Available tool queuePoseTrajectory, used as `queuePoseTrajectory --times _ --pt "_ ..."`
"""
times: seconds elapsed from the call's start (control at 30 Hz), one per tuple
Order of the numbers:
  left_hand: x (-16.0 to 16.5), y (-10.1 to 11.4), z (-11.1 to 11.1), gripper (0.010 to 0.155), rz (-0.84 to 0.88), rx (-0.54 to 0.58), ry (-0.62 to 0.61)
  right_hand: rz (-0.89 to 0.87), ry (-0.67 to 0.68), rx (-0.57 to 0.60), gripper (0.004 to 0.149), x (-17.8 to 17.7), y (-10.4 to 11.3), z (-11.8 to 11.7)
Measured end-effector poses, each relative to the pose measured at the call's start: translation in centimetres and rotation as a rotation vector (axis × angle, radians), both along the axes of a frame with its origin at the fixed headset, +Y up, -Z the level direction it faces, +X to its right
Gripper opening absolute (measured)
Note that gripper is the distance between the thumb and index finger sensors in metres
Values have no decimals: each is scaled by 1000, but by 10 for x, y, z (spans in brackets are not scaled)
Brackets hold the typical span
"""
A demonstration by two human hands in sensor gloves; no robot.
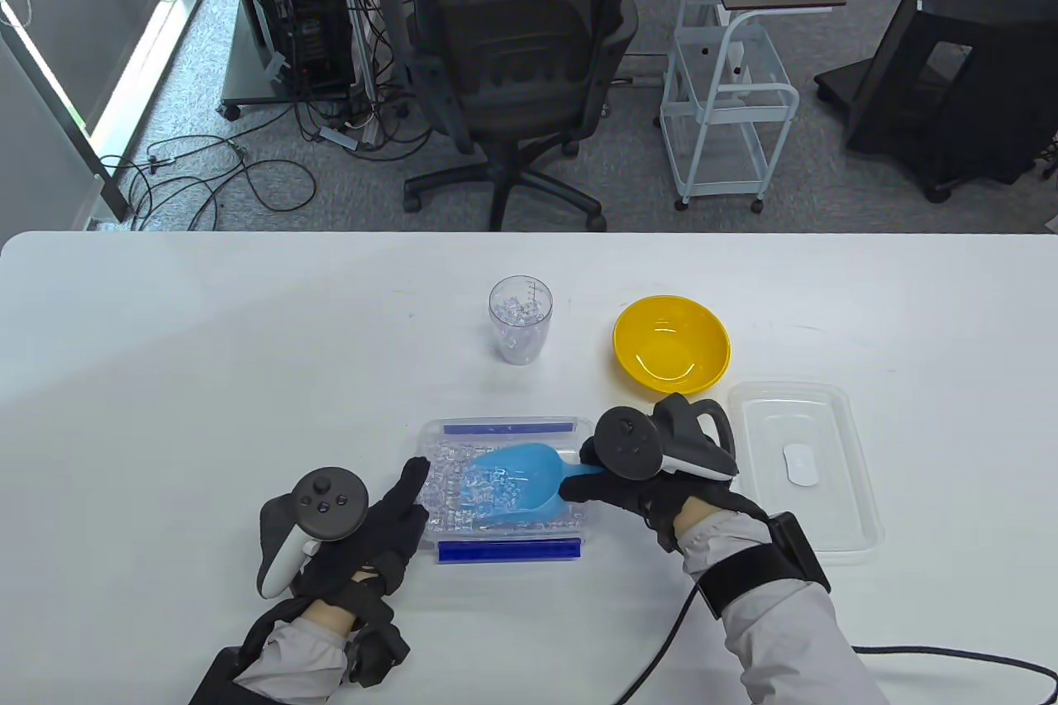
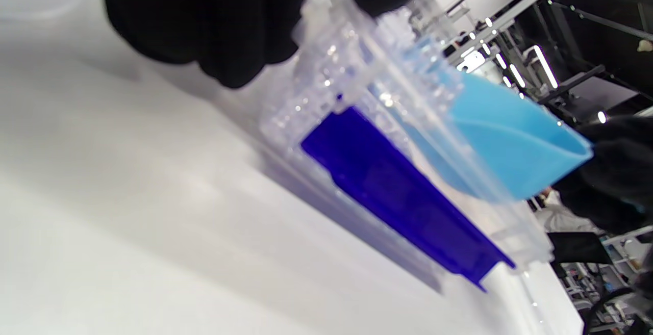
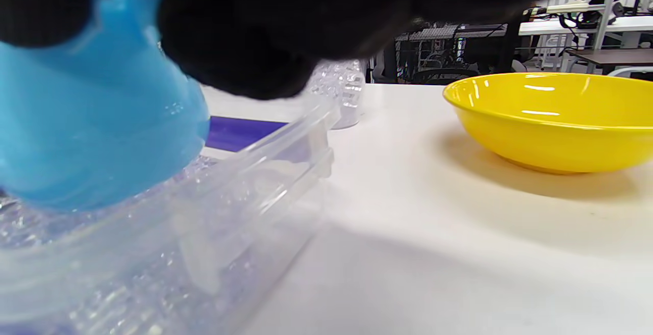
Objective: Shake ice in a plastic shaker with both hands
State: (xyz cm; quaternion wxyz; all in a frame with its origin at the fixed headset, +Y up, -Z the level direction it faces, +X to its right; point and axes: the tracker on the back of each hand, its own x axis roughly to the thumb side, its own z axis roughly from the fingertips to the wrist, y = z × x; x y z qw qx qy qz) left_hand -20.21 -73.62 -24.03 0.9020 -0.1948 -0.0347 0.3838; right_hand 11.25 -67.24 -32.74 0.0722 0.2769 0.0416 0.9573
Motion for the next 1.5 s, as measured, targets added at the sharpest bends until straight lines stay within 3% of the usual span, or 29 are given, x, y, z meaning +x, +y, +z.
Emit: queuePoseTrajectory --times 0.6,1.13,1.5 --pt "0 -1 0 58 3 -1 1 -386 -187 32 58 48 43 -8" --pt "0 0 0 58 0 0 -2 -387 -436 60 58 60 93 -36" --pt "1 1 0 58 -12 4 -6 -308 -537 102 58 53 107 -57"
